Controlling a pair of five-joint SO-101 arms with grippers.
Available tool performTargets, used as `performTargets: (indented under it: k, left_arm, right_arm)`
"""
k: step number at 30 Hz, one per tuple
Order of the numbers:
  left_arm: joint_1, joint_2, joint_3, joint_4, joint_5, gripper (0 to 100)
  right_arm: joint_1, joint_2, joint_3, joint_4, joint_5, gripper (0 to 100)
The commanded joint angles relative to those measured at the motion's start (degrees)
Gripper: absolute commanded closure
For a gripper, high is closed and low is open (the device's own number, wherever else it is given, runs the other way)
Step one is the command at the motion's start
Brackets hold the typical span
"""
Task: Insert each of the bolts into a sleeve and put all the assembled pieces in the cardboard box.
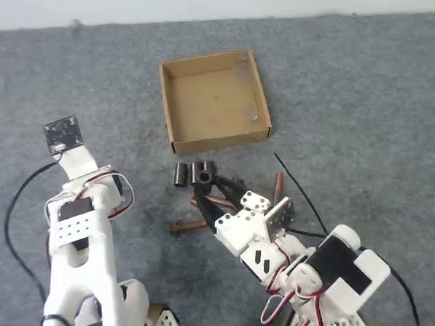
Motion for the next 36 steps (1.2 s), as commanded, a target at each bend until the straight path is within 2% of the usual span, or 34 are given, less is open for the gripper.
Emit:
performTargets:
  k: [1,7,10,17,22,28,36]
  left_arm:
    - [0.62,-0.62,-0.48,-2.99,-0.44,98]
    - [5.45,-0.88,-1.36,-13.27,-0.26,98]
    - [7.91,-3.96,-2.68,-13.89,-0.18,98]
    - [16.18,-21.01,-0.48,-14.51,-0.44,98]
    - [24.44,-34.81,4.18,-19.34,-0.18,99]
    - [32.62,-46.42,6.46,-18.64,-0.18,99]
    - [33.93,-56.97,8.22,-9.41,-0.09,99]
  right_arm:
    - [-0.75,0.4,1.05,-0.92,0.88,99.3]
    - [-0.75,0.48,0.97,-0.92,0.88,99.3]
    - [-0.75,0.48,0.97,-0.92,0.88,99.3]
    - [-0.75,0.57,0.97,-0.84,0.88,99.3]
    - [-1.36,0.57,0.79,-0.84,0.79,99.3]
    - [-3.47,0.66,0.97,-0.84,0.88,99.3]
    - [-3.47,0.66,0.97,-0.84,0.88,99.3]
